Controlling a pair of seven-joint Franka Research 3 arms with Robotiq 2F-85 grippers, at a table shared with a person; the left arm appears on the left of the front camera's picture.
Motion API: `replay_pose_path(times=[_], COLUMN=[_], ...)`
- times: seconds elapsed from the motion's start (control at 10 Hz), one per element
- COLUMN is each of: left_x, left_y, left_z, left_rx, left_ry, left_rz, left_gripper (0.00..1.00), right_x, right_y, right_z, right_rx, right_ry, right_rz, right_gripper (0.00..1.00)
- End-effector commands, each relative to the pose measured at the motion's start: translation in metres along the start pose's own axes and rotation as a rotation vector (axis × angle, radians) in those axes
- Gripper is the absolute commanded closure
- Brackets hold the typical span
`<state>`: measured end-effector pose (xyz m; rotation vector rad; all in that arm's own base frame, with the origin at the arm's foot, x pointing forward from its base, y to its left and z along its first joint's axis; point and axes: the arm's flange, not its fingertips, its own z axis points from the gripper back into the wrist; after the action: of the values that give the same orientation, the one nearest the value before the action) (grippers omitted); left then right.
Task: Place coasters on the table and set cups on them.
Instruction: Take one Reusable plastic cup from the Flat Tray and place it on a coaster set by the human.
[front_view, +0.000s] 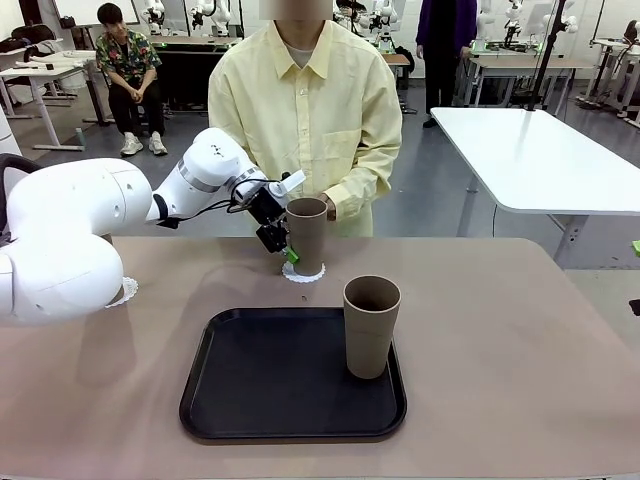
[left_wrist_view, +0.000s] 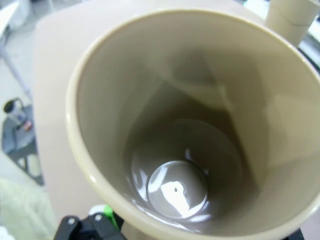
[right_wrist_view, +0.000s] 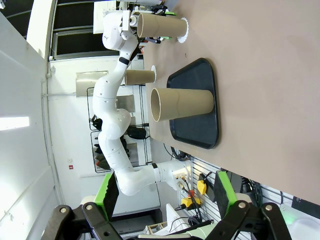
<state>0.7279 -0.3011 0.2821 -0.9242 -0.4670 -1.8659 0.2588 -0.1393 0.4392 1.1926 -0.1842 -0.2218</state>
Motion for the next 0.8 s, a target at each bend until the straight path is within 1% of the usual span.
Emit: replay_pose_path(times=[0.0,0.3,0.7], left_x=[0.005,0.004,-0.003], left_y=[-0.006,-0.013,-0.019], left_z=[0.006,0.015,0.018], left_rx=[0.024,0.04,0.032], left_ry=[0.063,0.086,0.102], left_rz=[0.032,0.039,0.068], left_gripper=[0.0,0.0,0.0], right_x=[0.001,0.001,0.001], right_y=[0.0,0.0,0.0], right_z=[0.0,0.0,0.0], right_rx=[0.013,0.013,0.013], right_ry=[0.002,0.002,0.002], right_rz=[-0.001,-0.001,-0.001], right_gripper=[0.0,0.0,0.0])
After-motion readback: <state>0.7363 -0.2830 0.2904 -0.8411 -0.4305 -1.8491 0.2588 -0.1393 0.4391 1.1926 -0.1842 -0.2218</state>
